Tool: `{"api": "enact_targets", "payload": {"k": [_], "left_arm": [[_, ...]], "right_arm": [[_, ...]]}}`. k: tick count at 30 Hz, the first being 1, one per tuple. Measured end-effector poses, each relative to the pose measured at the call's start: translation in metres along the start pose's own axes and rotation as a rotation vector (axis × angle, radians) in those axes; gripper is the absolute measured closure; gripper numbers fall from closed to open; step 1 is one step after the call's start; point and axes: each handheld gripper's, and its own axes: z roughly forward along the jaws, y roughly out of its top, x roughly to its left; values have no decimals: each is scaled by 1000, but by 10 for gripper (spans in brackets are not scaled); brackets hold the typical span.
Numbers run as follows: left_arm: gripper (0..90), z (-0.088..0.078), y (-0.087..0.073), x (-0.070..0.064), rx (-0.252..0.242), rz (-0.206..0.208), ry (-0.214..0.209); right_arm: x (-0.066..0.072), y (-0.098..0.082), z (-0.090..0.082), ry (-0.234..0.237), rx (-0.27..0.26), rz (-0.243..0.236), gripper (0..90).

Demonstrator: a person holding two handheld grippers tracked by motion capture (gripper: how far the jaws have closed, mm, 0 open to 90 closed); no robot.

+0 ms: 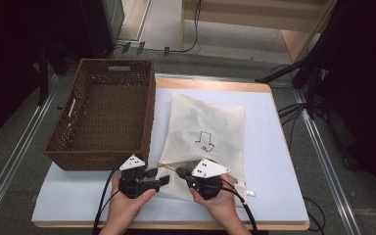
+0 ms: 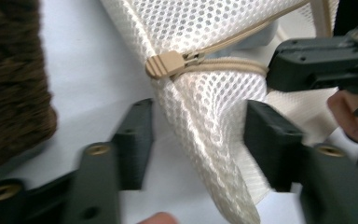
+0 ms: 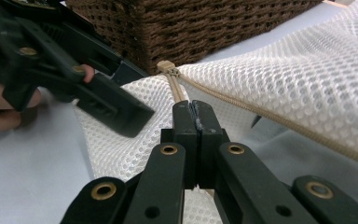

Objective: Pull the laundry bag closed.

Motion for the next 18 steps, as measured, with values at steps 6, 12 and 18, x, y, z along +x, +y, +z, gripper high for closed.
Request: {"api": "enact_targets", "payload": {"k": [6,12,18], "left_arm": [[838,-5,2,-9,-69,55,36],[866,-4,2,-24,-96,182,116],[866,-1,1,-33,-95,250,177]], "right_arm": [[-2,-2,0,11,11,32,899],[0,8,-8,2,-45,55,819],[0,22,-6,6,-65,72,788]]}}
